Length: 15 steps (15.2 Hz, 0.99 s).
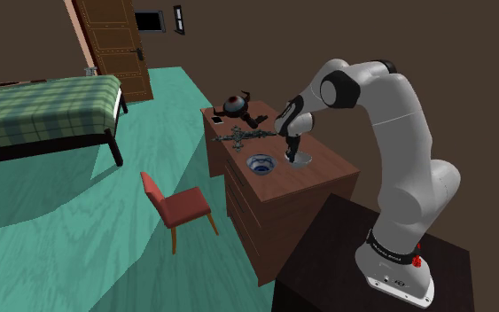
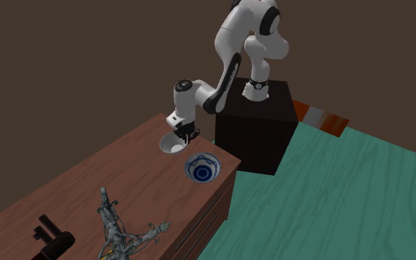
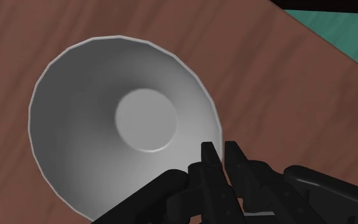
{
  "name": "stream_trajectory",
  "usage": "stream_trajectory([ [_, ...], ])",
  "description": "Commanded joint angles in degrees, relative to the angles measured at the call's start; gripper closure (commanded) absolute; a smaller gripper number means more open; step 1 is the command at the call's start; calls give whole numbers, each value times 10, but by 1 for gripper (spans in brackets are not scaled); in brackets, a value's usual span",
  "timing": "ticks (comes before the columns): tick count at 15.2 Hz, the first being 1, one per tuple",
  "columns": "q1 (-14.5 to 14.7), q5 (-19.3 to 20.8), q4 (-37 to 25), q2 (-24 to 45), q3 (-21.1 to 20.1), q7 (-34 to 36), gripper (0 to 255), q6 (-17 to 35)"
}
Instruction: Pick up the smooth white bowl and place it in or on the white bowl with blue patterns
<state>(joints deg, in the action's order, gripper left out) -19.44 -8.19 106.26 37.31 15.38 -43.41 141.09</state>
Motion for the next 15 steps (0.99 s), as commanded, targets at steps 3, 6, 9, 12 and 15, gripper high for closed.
stream_trajectory([
  [3,5,6,6,-25,6,3,255,-19],
  [6,8,11,8,-42,10,5,255,-34],
  [9,11,16,8,-59,14,7,255,-50],
  [12,14,22,7,-75,18,9,255,-67],
  [15,17,27,5,-90,22,12,255,-84],
])
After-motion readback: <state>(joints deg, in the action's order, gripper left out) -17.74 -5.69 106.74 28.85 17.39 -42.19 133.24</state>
